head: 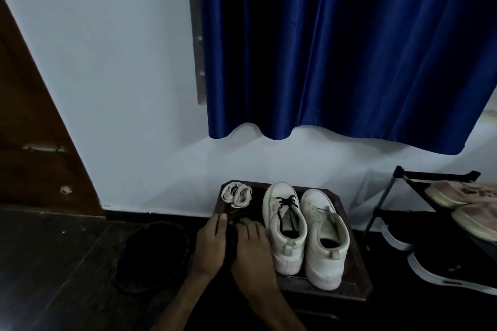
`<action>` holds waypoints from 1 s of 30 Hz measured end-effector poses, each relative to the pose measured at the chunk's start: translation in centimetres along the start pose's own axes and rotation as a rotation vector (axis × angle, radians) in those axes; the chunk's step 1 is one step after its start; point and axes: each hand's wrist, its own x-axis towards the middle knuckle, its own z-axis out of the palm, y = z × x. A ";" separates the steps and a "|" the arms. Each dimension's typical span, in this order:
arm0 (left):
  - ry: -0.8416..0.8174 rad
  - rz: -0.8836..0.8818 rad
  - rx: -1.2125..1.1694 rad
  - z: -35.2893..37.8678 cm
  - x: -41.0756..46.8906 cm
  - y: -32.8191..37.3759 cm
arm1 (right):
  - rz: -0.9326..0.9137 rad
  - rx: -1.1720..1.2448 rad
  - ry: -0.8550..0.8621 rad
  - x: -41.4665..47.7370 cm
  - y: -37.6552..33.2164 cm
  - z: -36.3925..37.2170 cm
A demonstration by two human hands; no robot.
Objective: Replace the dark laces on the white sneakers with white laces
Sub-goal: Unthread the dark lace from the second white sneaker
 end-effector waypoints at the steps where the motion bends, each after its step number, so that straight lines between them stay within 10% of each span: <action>1: 0.027 0.017 0.036 0.0 0.1 -0.1 | 0.014 0.001 0.036 -0.1 -0.4 -0.2; 21: 0.040 0.041 0.000 1.0 0.8 -0.4 | 0.037 -0.081 -0.195 1.1 0.3 4.5; 30: 0.106 0.167 -0.032 0.7 1.2 1.6 | 0.031 -0.109 0.336 1.0 1.8 -8.6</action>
